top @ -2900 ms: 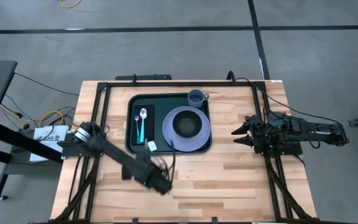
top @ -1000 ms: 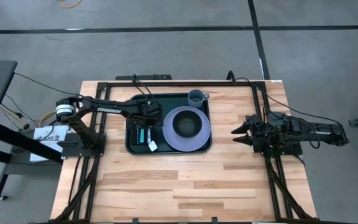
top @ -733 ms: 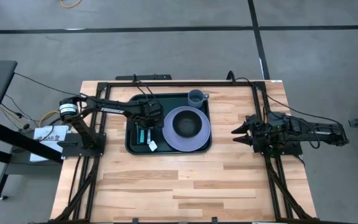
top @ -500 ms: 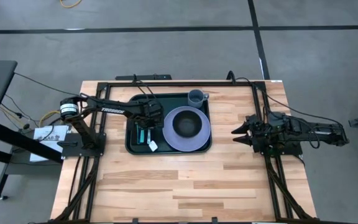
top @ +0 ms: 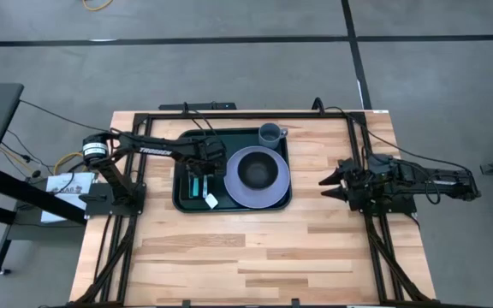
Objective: Set up tray
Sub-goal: Return to Home Position
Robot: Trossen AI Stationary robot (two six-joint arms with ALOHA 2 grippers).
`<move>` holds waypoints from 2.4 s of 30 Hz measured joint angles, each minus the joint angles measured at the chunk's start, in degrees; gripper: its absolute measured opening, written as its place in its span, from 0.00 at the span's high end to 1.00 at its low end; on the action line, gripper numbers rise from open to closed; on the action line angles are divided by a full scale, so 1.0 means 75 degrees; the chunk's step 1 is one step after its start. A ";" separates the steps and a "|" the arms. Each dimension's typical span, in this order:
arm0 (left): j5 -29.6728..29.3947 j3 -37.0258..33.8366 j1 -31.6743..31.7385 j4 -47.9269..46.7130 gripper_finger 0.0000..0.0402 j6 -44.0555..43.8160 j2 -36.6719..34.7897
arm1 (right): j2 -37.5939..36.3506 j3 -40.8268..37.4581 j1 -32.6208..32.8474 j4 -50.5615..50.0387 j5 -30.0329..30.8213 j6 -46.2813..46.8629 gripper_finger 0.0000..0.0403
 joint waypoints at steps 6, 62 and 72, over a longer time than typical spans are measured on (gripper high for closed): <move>-0.0471 0.0845 -0.0004 -0.1140 0.76 0.0591 0.0000 | 0.0000 -0.0024 -0.0001 0.0223 -0.0050 -0.0513 0.49; -0.5651 0.5466 -0.4206 -0.4363 0.76 0.3344 -0.0799 | -0.0839 -0.1918 0.0649 0.3436 0.1748 -0.2301 0.49; -0.6094 0.0717 -0.6862 -0.1438 0.76 0.3787 -0.4669 | -0.0839 -0.1920 0.0649 0.3433 0.1745 -0.2298 0.49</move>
